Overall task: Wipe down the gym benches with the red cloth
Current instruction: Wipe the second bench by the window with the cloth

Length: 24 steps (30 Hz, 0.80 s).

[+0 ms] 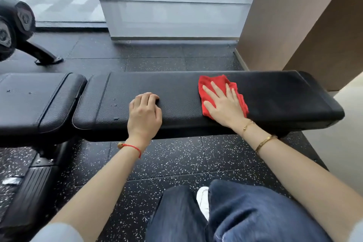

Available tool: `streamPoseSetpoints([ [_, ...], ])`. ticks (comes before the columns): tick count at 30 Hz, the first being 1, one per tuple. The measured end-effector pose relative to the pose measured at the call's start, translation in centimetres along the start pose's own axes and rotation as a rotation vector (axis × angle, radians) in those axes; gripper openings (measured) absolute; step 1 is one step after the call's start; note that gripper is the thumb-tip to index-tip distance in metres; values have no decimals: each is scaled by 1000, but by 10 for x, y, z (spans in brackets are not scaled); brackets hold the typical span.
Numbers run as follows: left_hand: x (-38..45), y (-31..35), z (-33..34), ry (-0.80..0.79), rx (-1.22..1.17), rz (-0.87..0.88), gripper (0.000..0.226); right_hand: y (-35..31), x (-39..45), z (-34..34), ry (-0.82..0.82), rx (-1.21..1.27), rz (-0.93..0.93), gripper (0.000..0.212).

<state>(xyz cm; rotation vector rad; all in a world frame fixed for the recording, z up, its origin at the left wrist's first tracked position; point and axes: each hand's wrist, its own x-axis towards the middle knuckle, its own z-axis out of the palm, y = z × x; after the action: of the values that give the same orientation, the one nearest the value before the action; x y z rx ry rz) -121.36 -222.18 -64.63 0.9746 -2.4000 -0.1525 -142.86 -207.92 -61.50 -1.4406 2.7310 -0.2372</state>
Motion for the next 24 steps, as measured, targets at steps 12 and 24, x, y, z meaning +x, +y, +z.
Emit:
streamPoseSetpoints([
  [12, -1, 8, -2, -12, 49, -6, 35, -12, 29, -2, -6, 18, -63, 55],
  [24, 12, 1, -31, -167, 200, 155, 30, -39, 46, 6, -19, 9, -389, 60],
])
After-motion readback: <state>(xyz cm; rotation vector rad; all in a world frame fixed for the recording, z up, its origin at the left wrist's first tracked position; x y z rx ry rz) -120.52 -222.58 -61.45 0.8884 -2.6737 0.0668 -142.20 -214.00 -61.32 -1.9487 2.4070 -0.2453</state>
